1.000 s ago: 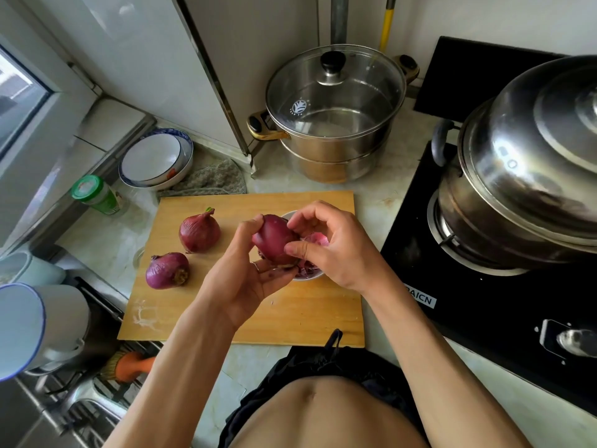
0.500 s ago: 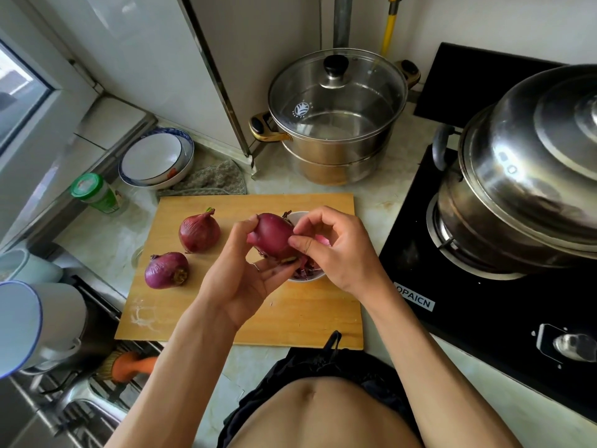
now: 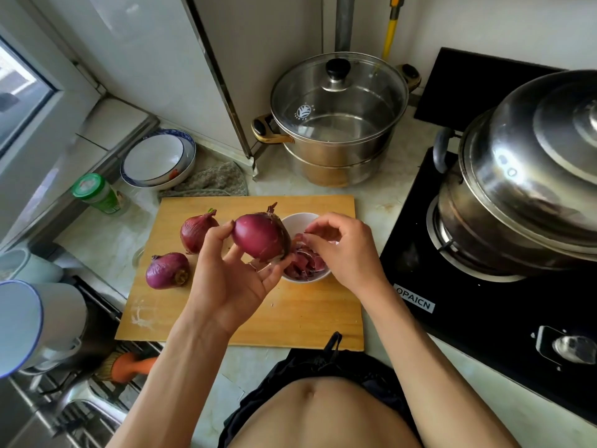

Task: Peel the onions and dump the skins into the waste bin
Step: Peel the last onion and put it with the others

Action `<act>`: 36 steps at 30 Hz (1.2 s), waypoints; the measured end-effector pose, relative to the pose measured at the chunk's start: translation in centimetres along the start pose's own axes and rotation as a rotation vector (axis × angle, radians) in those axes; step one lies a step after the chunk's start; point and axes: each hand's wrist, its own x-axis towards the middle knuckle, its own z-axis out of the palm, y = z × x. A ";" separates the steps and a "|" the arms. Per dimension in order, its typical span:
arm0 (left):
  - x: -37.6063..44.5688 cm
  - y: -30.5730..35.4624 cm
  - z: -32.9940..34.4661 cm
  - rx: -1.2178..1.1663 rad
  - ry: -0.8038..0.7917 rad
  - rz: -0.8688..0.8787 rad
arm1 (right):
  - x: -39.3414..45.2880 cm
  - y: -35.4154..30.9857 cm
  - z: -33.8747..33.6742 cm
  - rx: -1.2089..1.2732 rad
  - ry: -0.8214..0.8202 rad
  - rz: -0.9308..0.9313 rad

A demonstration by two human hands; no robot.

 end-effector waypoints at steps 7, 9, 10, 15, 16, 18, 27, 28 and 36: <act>0.1 -0.3 -0.5 0.081 -0.126 -0.010 | 0.1 0.8 0.6 -0.126 0.020 -0.012; 0.2 -0.3 -0.6 0.153 -0.124 0.017 | 0.1 0.2 0.3 -0.074 0.033 -0.033; 0.3 -0.3 -0.6 0.198 -0.112 0.035 | 0.0 -0.1 0.1 -0.030 0.022 -0.037; 0.5 -0.2 -0.6 0.316 -0.074 0.044 | -0.6 -2.0 -0.4 0.096 0.005 -0.247; 0.5 -0.1 -0.5 0.315 -0.065 0.025 | -0.7 -2.1 -0.4 0.088 -0.010 -0.305; 0.3 0.1 -0.2 0.320 -0.031 -0.016 | -0.7 -2.2 -0.6 0.060 -0.071 -0.365; 0.3 0.4 0.4 0.386 0.059 -0.164 | -0.6 -2.7 -0.3 -0.064 -0.220 -0.403; 0.3 0.4 0.4 0.390 0.060 -0.171 | -0.6 -2.7 -0.3 -0.069 -0.238 -0.392; 0.3 0.7 0.7 0.434 0.076 -0.195 | -0.4 -3.4 -0.5 -0.128 -0.338 -0.372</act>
